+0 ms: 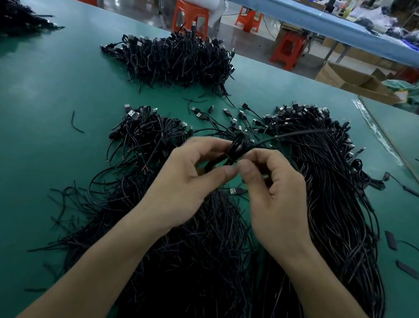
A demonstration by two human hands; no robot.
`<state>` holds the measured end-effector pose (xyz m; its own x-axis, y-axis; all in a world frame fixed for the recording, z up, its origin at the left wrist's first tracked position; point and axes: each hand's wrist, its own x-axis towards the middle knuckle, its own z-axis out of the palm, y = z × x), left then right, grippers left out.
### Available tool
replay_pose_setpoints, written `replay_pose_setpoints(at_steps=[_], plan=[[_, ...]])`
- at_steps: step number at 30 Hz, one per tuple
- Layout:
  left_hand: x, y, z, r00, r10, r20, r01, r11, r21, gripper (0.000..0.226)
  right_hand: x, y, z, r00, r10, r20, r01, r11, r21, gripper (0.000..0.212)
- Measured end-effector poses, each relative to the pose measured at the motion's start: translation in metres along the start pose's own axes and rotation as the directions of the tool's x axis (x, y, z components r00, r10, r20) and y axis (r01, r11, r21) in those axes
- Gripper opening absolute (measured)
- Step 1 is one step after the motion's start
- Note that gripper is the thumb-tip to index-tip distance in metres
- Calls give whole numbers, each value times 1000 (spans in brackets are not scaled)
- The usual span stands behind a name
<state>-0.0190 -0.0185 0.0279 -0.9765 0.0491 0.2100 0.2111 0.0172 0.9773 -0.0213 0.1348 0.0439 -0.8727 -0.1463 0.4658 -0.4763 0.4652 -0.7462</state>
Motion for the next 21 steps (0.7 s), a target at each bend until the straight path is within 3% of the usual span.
replay_pose_setpoints(at_steps=[2, 4, 10, 15, 21], plan=[[0, -3, -5, 988, 101, -114, -69, 965, 252, 30, 0, 3, -1, 997, 65, 41, -69, 992, 109, 12], [1, -5, -10, 973, 157, -171, -95, 941, 325, 29, 1, 5, -2, 993, 87, 77, -99, 980, 171, 13], [1, -1, -7, 993, 88, -84, -72, 981, 181, 29, 5, 4, -2, 993, 36, 109, -63, 964, 258, 10], [1, 6, -5, 997, 83, -4, -81, 970, -227, 38, -2, 5, 3, 974, 90, 206, -134, 969, 208, 15], [-4, 12, 1, 970, 244, -18, -244, 956, -164, 22, -2, 7, 2, 962, 159, 221, -215, 941, 261, 22]])
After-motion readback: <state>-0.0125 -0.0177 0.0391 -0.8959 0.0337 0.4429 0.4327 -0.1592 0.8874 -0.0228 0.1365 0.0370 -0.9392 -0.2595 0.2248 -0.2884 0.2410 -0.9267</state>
